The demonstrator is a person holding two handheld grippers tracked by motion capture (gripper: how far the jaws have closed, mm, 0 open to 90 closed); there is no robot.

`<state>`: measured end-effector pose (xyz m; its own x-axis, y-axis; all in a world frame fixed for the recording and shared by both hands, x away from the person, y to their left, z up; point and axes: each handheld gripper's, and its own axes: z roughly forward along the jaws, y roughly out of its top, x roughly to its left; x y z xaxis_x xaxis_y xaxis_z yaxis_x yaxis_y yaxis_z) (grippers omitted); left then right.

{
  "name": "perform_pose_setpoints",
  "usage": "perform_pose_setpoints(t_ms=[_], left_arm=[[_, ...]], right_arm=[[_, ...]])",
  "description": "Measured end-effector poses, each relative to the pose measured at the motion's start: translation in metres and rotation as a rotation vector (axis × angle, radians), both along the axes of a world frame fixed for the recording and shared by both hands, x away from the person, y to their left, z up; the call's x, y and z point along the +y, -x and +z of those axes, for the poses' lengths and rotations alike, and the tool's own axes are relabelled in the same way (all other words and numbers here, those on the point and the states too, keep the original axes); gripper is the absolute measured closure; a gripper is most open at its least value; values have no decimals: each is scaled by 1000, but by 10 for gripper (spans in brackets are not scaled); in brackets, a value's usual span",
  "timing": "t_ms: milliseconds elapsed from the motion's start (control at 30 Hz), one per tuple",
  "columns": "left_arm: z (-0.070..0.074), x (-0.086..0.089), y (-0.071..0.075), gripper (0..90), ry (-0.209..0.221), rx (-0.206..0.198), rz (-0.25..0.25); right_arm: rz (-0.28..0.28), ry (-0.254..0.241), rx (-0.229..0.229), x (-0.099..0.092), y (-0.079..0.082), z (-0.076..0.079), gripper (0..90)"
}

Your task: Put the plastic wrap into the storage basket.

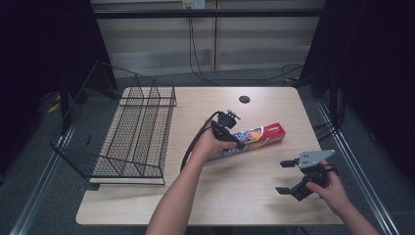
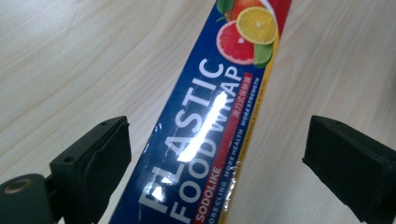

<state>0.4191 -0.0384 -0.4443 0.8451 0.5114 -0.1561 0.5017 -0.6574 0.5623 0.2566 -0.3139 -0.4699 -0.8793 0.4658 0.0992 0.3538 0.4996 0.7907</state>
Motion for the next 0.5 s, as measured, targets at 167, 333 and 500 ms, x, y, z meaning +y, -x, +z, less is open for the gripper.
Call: perform_pose_setpoints(t_ms=[167, 333, 500], left_arm=[[-6, -1, -2, 77, -15, 10, -2], [-11, -6, -1, 107, -49, 17, -15], [-10, -7, 3, 163, -88, -24, -28]], right_arm=[[-3, 5, 2, 0, 0, 0, 34], [-3, 5, 4, 0, 0, -1, 34], [-8, 3, 8, 0, 0, 0, 34]])
